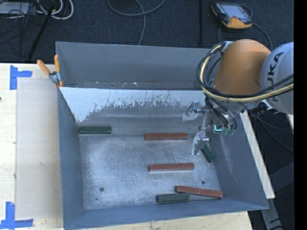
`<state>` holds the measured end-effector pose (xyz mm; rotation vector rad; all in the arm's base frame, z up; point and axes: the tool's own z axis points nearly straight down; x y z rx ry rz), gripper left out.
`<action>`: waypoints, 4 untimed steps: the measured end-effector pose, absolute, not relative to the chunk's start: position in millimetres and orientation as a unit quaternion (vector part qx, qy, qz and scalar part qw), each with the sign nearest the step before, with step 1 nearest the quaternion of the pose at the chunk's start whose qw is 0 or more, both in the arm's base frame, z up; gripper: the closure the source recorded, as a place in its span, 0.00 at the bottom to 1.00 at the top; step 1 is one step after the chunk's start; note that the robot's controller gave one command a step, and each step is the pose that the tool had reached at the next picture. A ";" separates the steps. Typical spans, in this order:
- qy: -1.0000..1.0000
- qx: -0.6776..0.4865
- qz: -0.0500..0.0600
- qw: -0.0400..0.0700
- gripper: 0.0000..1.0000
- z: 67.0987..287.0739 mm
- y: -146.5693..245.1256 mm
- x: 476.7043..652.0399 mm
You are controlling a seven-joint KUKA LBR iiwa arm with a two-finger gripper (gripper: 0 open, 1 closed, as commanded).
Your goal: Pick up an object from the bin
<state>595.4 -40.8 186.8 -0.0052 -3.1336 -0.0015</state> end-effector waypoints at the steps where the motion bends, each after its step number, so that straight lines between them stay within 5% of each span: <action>1: -1.000 -0.001 0.000 0.000 0.00 191.1 -40.9 597.0; 2: -1.000 0.008 0.000 -0.002 0.00 128.9 -30.3 573.1; 3: -0.997 0.080 0.001 -0.006 1.00 76.7 -5.4 586.8; 4: -0.997 0.080 0.001 -0.006 1.00 76.7 -5.4 586.8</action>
Offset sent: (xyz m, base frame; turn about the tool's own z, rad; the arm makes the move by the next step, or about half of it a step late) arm -0.0444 0.0211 -0.1142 -0.0343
